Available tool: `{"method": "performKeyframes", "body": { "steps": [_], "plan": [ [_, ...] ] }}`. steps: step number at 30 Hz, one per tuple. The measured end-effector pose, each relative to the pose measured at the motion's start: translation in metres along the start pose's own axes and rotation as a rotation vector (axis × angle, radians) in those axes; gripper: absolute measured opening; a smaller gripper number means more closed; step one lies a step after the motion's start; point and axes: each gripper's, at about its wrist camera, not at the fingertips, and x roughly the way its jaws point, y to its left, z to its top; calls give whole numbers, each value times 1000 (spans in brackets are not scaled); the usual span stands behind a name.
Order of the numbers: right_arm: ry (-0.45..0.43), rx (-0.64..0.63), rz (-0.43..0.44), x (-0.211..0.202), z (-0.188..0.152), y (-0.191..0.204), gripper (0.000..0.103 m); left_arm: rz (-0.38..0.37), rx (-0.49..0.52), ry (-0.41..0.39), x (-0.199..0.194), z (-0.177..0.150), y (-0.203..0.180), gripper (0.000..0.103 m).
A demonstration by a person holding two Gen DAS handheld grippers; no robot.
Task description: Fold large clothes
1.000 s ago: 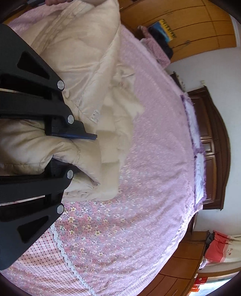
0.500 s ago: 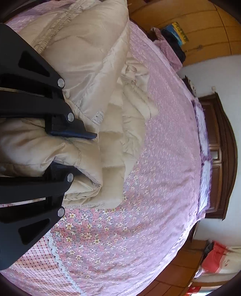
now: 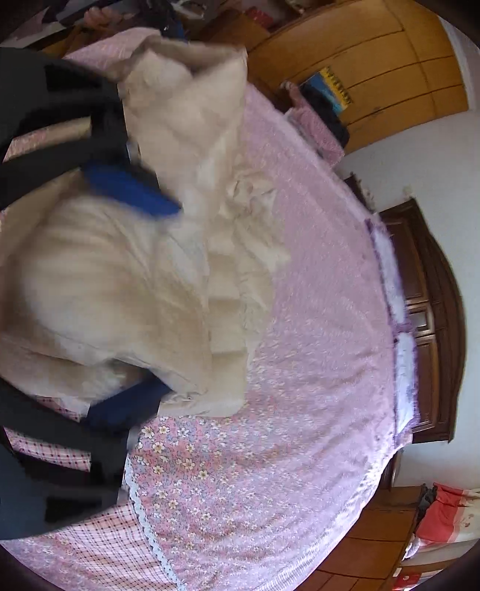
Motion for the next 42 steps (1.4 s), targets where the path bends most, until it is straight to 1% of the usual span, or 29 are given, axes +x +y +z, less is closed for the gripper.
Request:
{"method": "performKeyframes", "body": {
  "steps": [2, 4, 7, 9, 12, 14, 17, 20, 22, 24, 26, 27, 29, 30, 34, 38, 40, 42],
  "plan": [
    [-8, -25, 0, -9, 0, 4, 87, 6, 2, -8, -8, -2, 2, 82],
    [-28, -48, 5, -23, 0, 6, 87, 22, 9, -19, -18, -3, 4, 83],
    [-41, -84, 17, -41, -2, 7, 87, 63, 13, -26, -31, -7, 10, 84],
    [-36, -116, 17, -51, -5, 7, 88, 91, 12, -17, -37, -9, 15, 84],
    [-30, -170, -13, -65, -13, 6, 88, 122, 14, -2, -44, -15, 23, 84],
    [-9, -193, -21, -71, -20, 1, 88, 137, 20, 6, -47, -19, 27, 84],
    [23, -217, -36, -72, -30, -7, 88, 156, 36, 21, -48, -27, 32, 84],
    [72, -245, -73, -65, -44, -15, 88, 158, 52, 56, -42, -35, 34, 84],
    [107, -270, -99, -54, -52, -20, 88, 140, 84, 118, -31, -40, 31, 84],
    [128, -277, -118, -45, -56, -25, 88, 162, 130, 159, -21, -44, 25, 84],
    [144, -262, -133, -33, -57, -31, 88, 170, 183, 166, -11, -46, 18, 84],
    [144, -252, -133, -30, -57, -34, 88, 170, 194, 163, -8, -45, 16, 84],
    [130, -223, -114, -23, -50, -36, 88, 170, 205, 151, 0, -41, 13, 84],
    [123, -218, -105, -21, -46, -37, 88, 158, 201, 144, 5, -36, 13, 84],
    [76, -216, -35, -13, -25, -34, 88, 127, 175, 157, 20, -14, 19, 84],
    [42, -169, 36, -4, -4, -37, 88, 114, 180, 121, 26, 4, 20, 84],
    [31, -144, 56, 0, 6, -39, 88, 82, 162, 92, 28, 14, 23, 84],
    [28, -104, 71, 8, 15, -43, 88, 50, 140, 85, 34, 23, 27, 84]
  ]
}}
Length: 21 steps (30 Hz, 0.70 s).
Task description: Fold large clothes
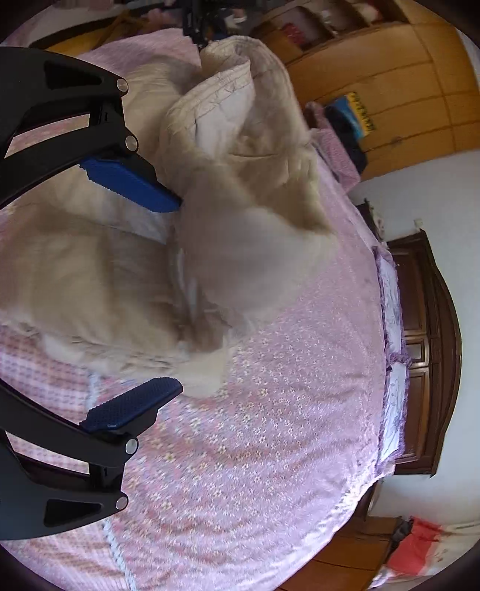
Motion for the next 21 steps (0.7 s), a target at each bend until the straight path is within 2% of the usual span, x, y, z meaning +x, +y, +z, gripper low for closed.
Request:
{"method": "performKeyframes", "body": {
  "steps": [6, 15, 16, 18, 20, 21],
  "plan": [
    [5, 97, 27, 26, 16, -12, 88, -59, -62, -17, 30, 26, 15, 84],
    [50, 232, 46, 58, 30, -30, 81, -125, -290, -1, 85, 41, 44, 84],
    [56, 252, 49, 60, 31, -32, 78, -138, -307, -15, 87, 42, 44, 79],
    [63, 283, 50, 62, 34, -34, 67, -167, -327, -30, 88, 41, 44, 26],
    [67, 302, 29, 62, 37, -35, 30, -142, -333, -37, 88, 46, 40, 14],
    [52, 307, 19, 59, 40, -35, 22, -129, -322, -59, 85, 51, 37, 12]
  ]
}}
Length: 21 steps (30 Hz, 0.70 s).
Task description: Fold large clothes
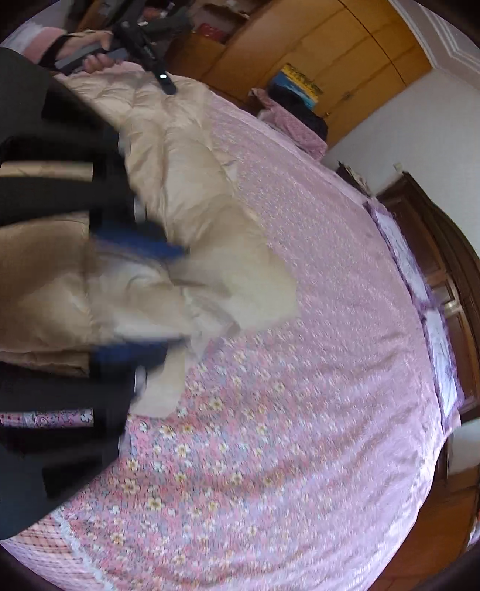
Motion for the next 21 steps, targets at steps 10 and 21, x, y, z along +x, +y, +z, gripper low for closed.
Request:
{"method": "performKeyframes", "body": {
  "steps": [10, 21],
  "plan": [
    [-76, -11, -174, 12, 16, 12, 10, 140, 21, 42, 60, 32, -8, 15],
    [-1, 7, -283, 61, -1, -7, 24, 180, -21, 99, 107, 27, 5, 33]
  ]
}}
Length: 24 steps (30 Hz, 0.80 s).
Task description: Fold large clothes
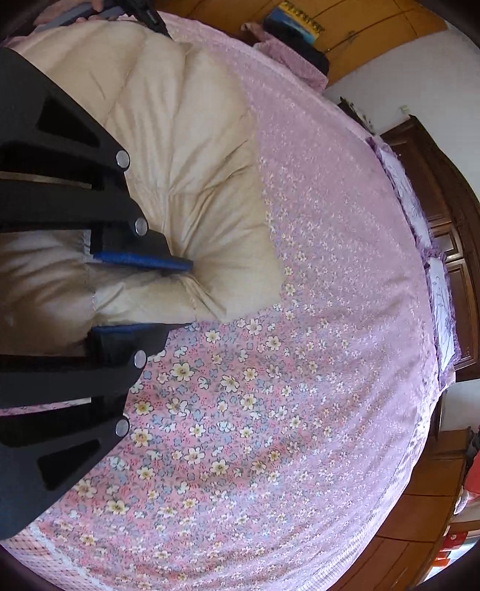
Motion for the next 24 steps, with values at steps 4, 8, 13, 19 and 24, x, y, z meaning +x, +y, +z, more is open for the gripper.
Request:
{"method": "performKeyframes", "body": {
  "steps": [4, 8, 13, 19, 24],
  "plan": [
    [-18, -9, -16, 0, -6, 4, 26, 11, -8, 4, -7, 1, 1, 46],
    [-52, 13, 20, -13, -7, -2, 36, 30, 7, -29, -34, -1, 4, 71],
    [-104, 95, 65, -49, -9, -14, 63, 35, 37, -66, -72, -10, 6, 74],
    [-129, 111, 101, -94, -18, -19, 74, 47, 51, -92, -116, -28, 2, 81],
    [-109, 107, 135, -118, -36, -21, 76, 35, 47, -76, -134, -49, -5, 84]
  ]
}}
